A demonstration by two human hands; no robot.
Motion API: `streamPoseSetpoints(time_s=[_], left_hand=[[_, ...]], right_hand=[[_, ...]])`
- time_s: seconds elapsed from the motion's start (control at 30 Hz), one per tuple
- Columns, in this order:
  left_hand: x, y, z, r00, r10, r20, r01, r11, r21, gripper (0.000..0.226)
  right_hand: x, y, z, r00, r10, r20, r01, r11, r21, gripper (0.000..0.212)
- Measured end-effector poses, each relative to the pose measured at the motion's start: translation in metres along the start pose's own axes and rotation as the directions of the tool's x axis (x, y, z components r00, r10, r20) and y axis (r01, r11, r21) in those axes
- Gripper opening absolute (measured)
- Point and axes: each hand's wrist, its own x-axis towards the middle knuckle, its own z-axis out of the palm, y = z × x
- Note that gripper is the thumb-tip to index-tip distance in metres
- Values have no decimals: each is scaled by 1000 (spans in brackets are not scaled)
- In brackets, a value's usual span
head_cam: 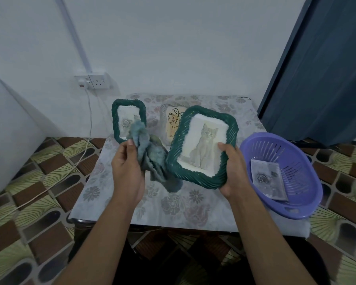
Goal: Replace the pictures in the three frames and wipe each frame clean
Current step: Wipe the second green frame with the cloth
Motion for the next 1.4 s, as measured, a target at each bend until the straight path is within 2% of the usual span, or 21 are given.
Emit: streamPoseSetpoints(time_s=[0.13, 0.27, 0.37, 0.4, 0.43, 0.5, 0.53, 0.6, 0.63, 0.7, 0.87, 0.93, 1.0, 1.07, 1.13, 1.17, 1.23, 1.3, 1.4], left_hand=[[3, 6, 5, 999, -25, 23, 25, 999, 30, 24], [-2, 8, 14, 976, -131, 171, 119, 990, 80, 30], [-2, 0, 13, 950, -114, 290, 48, 973, 224, 17], [-1, -4, 10, 938, -98, 332, 2, 961, 278, 25], [-1, -8, 7, 924, -95, 371, -36, 943, 332, 43], [-1, -13, 7, 925, -94, 369, -109, 864, 492, 68], [-4, -12, 9, 934, -82, 349, -150, 795, 588, 67], [-8, -9, 15, 946, -42, 321, -235, 592, 771, 49], [-10, -6, 18, 948, -19, 318, -267, 499, 825, 47], [-7, -3, 20, 944, 12, 330, -304, 426, 852, 55], [-6, -1, 24, 945, 39, 325, -306, 461, 833, 63], [-5, -5, 18, 940, -56, 336, -253, 545, 799, 67], [-1, -10, 8, 912, -220, 346, -116, 672, 731, 68], [0, -9, 5, 879, -364, 309, 113, 788, 605, 72], [2, -8, 4, 848, -441, 296, 315, 866, 389, 49], [1, -6, 5, 834, -447, 322, 349, 881, 320, 38], [-2, -4, 2, 832, -411, 372, 300, 898, 321, 34], [-4, -7, 0, 848, -339, 407, 175, 905, 389, 26], [-7, -11, 4, 905, -219, 364, 16, 873, 488, 28]], right_hand=[[-3, 0, -1, 1000, -12, 15, 13, 1000, -23, 27], [-6, 3, 3, 999, -36, 39, 38, 998, -41, 21], [-8, 5, 6, 997, -56, 43, 58, 997, -57, 23], [-9, 6, 7, 997, -62, 56, 65, 996, -64, 25], [-11, 7, 7, 995, -69, 75, 74, 995, -66, 26], [-13, 10, 9, 989, -79, 121, 89, 993, -73, 26], [-14, 11, 10, 987, -82, 140, 95, 992, -85, 27], [-14, 11, 12, 982, -92, 167, 111, 988, -108, 29], [-14, 10, 12, 980, -96, 177, 118, 986, -117, 29], [-13, 8, 11, 976, -100, 195, 128, 982, -136, 29], [-13, 10, 9, 979, -95, 179, 122, 981, -148, 29], [-12, 10, 8, 980, -97, 174, 123, 981, -148, 29], [-12, 11, 7, 981, -98, 168, 124, 980, -157, 31], [-13, 11, 6, 981, -101, 164, 129, 977, -169, 33], [-13, 12, 5, 984, -89, 153, 114, 981, -159, 34], [-13, 12, 4, 986, -83, 146, 105, 984, -145, 33], [-13, 12, 2, 987, -79, 140, 96, 989, -115, 31], [-13, 11, 1, 985, -81, 152, 97, 990, -102, 30], [-15, 12, 3, 972, -101, 211, 129, 984, -121, 33]])
